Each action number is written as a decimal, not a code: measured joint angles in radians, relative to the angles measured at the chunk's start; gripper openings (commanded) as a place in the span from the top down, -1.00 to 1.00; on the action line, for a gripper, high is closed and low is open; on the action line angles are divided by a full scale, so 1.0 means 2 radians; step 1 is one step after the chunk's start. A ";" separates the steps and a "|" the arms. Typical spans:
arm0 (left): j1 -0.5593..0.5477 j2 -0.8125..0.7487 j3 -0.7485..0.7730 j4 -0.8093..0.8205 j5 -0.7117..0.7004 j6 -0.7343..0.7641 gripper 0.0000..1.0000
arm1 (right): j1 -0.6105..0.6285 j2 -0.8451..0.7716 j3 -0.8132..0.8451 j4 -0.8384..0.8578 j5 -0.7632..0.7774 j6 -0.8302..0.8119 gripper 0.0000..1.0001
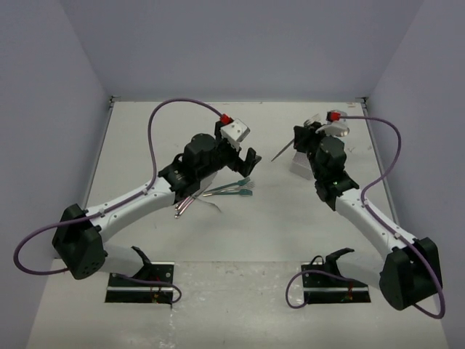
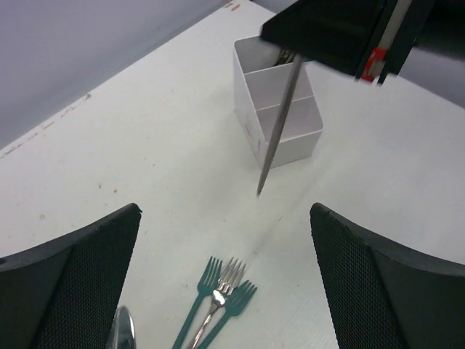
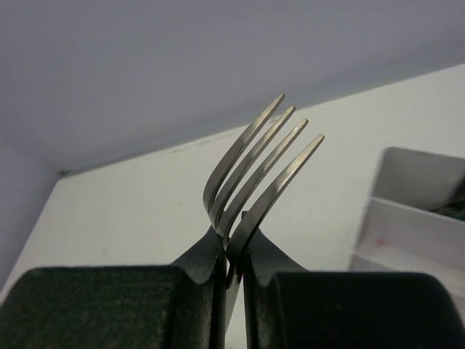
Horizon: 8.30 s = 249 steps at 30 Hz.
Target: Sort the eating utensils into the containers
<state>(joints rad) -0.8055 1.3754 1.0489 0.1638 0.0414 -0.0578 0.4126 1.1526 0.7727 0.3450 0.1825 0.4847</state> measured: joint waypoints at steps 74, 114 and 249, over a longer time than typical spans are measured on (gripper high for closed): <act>0.109 0.101 -0.085 -0.085 0.067 0.089 -1.00 | -0.075 -0.030 0.006 -0.089 0.240 0.044 -0.98; 0.063 0.254 0.026 -0.132 0.004 0.187 1.00 | -0.075 -0.141 -0.041 -0.204 0.123 0.033 -0.98; 0.142 -0.004 0.034 0.028 0.025 0.000 -1.00 | -0.053 0.219 0.139 -0.211 0.437 0.264 0.37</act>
<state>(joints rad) -0.5220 1.3682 1.1164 0.2199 0.0917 -0.0586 0.3073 1.5906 1.0508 -0.0776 1.0569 1.0122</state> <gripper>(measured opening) 0.997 0.308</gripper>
